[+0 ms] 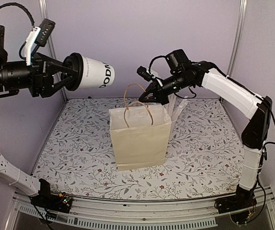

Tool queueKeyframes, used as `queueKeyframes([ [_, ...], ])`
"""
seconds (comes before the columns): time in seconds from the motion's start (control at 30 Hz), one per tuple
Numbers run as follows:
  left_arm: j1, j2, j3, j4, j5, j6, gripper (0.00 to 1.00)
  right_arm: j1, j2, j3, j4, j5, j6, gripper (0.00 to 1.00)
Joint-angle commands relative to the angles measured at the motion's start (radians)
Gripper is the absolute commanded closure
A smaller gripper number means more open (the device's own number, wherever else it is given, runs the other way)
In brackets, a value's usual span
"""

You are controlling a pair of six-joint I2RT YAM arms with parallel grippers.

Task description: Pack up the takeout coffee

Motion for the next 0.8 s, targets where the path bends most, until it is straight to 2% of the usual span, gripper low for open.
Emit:
queueKeyframes([
  [0.0,0.066,0.142,0.019,-0.125,0.085,0.062,0.49,0.038,-0.135,-0.077,-0.029,-0.012,-0.009,1.0],
  [0.17,0.071,0.221,0.019,-0.14,0.184,0.088,0.54,0.069,-0.232,-0.167,-0.04,0.005,-0.008,1.0],
  [0.43,0.068,0.172,-0.23,-0.011,0.364,0.071,0.55,0.086,-0.302,-0.264,-0.044,-0.005,0.023,1.0],
  [0.63,0.024,0.123,-0.33,0.079,0.349,0.023,0.56,0.117,-0.362,-0.336,-0.04,-0.012,0.04,1.0],
  [0.77,-0.012,0.159,-0.351,0.1,0.328,0.03,0.56,0.122,-0.423,-0.397,-0.037,-0.067,0.032,1.0],
])
